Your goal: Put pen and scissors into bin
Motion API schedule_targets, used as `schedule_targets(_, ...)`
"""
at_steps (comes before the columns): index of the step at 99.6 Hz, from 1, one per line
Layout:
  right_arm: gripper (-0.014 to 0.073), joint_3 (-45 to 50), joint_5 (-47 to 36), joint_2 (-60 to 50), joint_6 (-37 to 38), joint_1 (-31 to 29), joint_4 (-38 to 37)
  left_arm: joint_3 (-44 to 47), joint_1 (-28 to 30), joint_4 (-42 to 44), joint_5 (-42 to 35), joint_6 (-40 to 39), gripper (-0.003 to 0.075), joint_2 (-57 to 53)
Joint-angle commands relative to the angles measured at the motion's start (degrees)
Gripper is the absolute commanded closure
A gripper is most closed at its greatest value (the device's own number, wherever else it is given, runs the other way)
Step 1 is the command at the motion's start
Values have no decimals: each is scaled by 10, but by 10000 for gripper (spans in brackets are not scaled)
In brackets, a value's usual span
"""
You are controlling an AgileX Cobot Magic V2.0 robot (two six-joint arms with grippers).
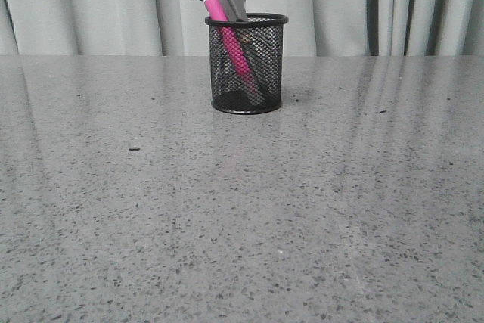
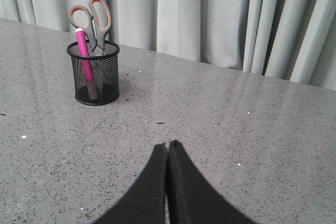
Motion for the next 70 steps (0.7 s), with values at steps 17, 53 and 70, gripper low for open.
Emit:
schedule_targets(17,659,-12,-45,-5,-2,-1,-13,13,1,-9,-27,-5,740,-19)
schedule_targets(53,659,82,-167,15,-1,-73,-76,13,1,-9,-27,-5,740,-19)
schedule_targets(70,659,205,-328,54,-1,-153,15,13,1,-9,-27,-5,740,-19)
